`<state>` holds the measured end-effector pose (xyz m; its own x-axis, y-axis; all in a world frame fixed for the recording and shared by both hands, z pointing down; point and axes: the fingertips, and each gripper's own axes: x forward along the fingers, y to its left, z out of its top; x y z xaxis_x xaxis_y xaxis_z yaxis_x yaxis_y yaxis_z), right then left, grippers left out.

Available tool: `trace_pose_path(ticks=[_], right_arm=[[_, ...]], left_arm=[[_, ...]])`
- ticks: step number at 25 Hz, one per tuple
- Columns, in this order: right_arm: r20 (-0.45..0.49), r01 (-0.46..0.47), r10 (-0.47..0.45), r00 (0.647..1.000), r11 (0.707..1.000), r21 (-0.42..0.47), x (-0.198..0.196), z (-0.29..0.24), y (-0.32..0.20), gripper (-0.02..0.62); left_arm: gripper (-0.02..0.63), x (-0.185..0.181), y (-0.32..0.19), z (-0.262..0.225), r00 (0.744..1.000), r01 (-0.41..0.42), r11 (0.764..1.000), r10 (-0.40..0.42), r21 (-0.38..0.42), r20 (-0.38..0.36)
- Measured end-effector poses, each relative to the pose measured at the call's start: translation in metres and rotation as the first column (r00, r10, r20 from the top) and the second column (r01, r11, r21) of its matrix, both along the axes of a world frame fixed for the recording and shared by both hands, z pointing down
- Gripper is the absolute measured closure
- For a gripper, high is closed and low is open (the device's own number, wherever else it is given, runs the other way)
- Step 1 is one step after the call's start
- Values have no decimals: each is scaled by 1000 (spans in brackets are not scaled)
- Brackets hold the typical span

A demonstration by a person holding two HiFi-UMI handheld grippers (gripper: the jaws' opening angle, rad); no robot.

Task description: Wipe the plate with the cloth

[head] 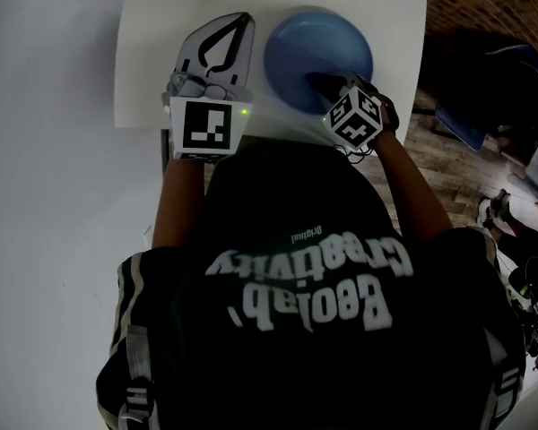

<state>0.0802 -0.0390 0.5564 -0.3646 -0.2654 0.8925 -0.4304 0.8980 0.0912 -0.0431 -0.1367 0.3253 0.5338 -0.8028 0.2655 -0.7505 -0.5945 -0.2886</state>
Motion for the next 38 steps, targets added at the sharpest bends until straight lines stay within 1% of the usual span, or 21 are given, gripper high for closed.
trace_pose_path(ticks=[5, 9, 16, 20, 26, 31, 38], right_arm=[[-17, -36, 36, 999, 999, 9, 15, -1, -10, 489], [-47, -80, 82, 996, 996, 42, 29, -2, -27, 489], [-52, -195, 200, 978, 977, 88, 45, -2, -65, 489], [-51, -220, 226, 973, 970, 105, 47, -2, -87, 489], [-12, -247, 249, 968, 964, 96, 34, -2, -112, 489], [51, -293, 290, 956, 954, 65, 9, -4, -128, 489], [67, -240, 236, 970, 968, 76, -33, -5, -135, 489]], left_arm=[[603, 0, 0, -1, 1000, -6, 1000, 6, 5, -6], [603, -1, 3, 2, 1000, 0, 1000, 0, -7, -10], [603, -4, 7, 6, 1000, -10, 1000, 10, -14, -20], [603, -8, 5, 8, 1000, -6, 1000, 6, -16, -15], [603, -24, 3, 9, 1000, 11, 1000, -11, -16, -20], [603, -41, 4, 13, 999, 22, 999, -23, -27, -30], [603, -63, 1, 14, 999, 42, 999, -43, -33, -32]])
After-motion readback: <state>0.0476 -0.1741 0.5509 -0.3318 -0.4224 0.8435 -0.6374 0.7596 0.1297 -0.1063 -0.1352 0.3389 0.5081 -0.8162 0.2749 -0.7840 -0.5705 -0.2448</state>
